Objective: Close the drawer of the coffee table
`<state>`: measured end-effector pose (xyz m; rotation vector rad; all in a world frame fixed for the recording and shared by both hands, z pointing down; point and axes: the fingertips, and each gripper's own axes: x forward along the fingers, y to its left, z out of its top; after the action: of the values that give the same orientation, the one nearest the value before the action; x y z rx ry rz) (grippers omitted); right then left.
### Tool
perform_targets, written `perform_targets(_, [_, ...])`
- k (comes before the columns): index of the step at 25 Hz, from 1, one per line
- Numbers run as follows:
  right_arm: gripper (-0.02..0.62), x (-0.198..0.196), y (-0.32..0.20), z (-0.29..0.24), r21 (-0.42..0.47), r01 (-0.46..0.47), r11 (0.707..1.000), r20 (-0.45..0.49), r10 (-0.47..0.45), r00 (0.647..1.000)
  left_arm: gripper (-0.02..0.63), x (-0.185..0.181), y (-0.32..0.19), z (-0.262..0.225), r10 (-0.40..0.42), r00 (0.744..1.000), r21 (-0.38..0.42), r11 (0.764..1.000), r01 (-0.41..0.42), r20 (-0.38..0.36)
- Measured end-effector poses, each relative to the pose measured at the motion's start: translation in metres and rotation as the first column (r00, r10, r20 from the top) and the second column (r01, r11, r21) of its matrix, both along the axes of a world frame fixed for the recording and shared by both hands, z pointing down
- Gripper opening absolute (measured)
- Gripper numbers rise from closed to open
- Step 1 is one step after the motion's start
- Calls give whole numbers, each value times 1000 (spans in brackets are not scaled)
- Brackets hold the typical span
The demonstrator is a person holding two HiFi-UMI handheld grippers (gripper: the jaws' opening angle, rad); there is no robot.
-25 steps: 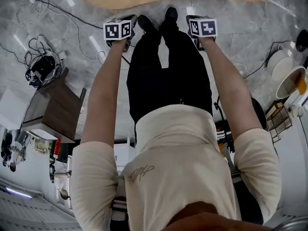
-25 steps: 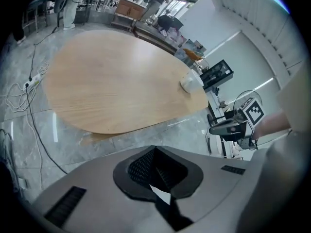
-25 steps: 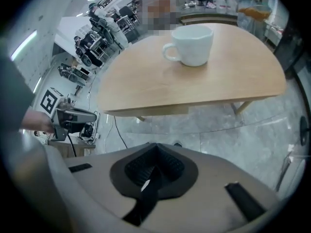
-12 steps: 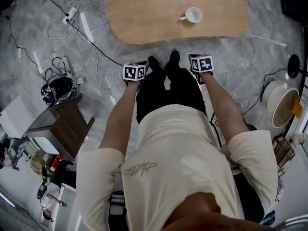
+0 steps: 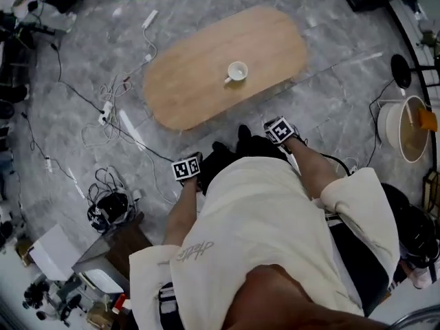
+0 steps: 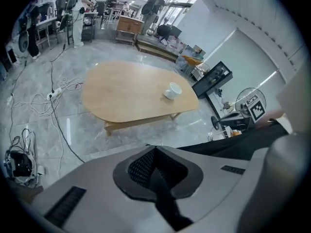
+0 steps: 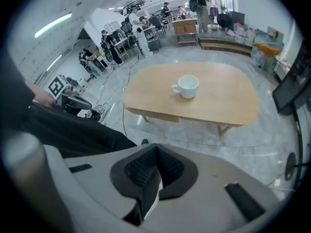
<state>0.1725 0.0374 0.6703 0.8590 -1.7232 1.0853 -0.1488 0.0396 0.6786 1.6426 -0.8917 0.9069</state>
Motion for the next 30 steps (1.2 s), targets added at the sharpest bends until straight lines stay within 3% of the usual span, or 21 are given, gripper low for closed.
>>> perform_targets(3, [-6, 44, 13, -11, 51, -88, 995, -19, 89, 996, 5, 13, 0, -4, 19, 1000, 19, 1000, -19, 17])
perform_targets(8, [-6, 111, 48, -34, 117, -252, 961, 22, 251, 968, 5, 49, 13, -10, 47, 998, 60, 997, -50, 45])
perform_targets(11, [-6, 123, 34, -58, 201, -268, 942, 82, 256, 963, 5, 78, -15, -29, 72, 997, 143, 987, -75, 27])
perform_targets(14, [-6, 102, -12, -88, 297, -252, 921, 148, 217, 965, 5, 99, -72, -74, 105, 994, 272, 957, -99, -8])
perform_targets(18, [-6, 42, -65, -144, 419, -202, 885, 234, 109, 966, 5, 100, -117, -155, 88, 994, 453, 890, -49, -65])
perform_targets(22, [-6, -15, -121, -225, 548, -126, 827, 293, -49, 955, 5, 98, -147, -243, 101, 992, 599, 800, -36, -76])
perform_targets(25, [-6, -57, -146, -295, 641, -109, 760, 338, -152, 929, 5, 91, -155, -301, 133, 989, 674, 737, -52, -69])
perform_targets(30, [-6, -107, -164, -400, 775, -143, 615, 377, -269, 886, 5, 82, -157, -378, 157, 985, 773, 633, -42, -76])
